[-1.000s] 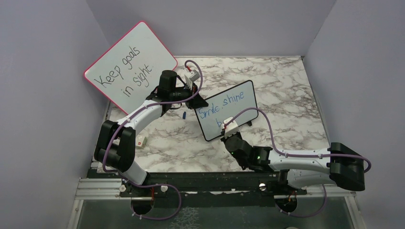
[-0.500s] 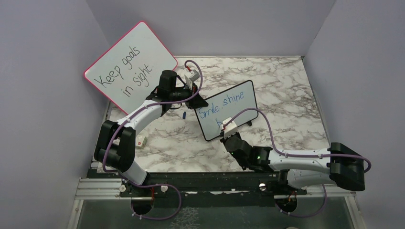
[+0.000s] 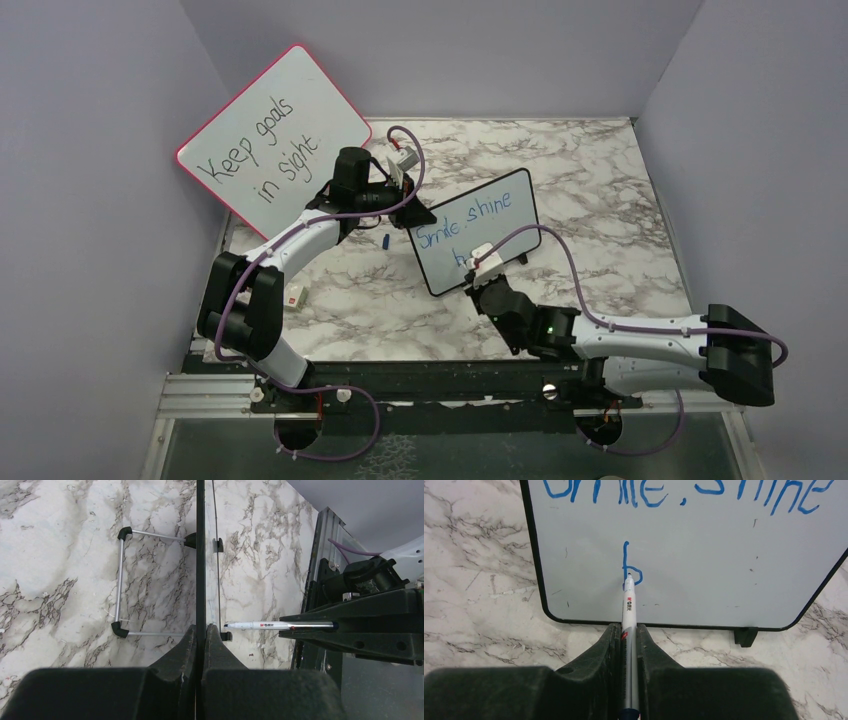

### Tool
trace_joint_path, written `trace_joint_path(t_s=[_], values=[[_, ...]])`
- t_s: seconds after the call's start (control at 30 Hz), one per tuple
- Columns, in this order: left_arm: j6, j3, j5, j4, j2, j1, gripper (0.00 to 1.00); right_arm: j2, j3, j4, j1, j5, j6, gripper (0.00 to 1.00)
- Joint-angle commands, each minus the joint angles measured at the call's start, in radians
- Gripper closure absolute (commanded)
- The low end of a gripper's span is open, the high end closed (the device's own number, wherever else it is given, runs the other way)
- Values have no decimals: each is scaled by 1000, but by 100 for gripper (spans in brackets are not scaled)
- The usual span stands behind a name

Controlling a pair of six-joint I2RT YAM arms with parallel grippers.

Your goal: Write a sentence on the whiteboard

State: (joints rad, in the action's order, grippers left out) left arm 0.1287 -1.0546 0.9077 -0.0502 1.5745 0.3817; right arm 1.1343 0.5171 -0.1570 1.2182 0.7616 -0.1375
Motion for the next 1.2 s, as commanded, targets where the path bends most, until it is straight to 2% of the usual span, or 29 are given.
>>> trace_joint_path(t_s=[0.0,0.57,0.9,1.17], values=[[-80,-5,-43,49,-2,16,100,-39,-20,-35,-17,24,26,99],[-82,-5,-46,49,-1,16,100,-22,-31,-132,-65,-47,56,99],[-82,-5,-44,49,0,16,100,11,-29,-127,-81,-31,46,99],[-81,-5,-46,49,1,16,100,8,-29,-58,-91,-30,8,99]])
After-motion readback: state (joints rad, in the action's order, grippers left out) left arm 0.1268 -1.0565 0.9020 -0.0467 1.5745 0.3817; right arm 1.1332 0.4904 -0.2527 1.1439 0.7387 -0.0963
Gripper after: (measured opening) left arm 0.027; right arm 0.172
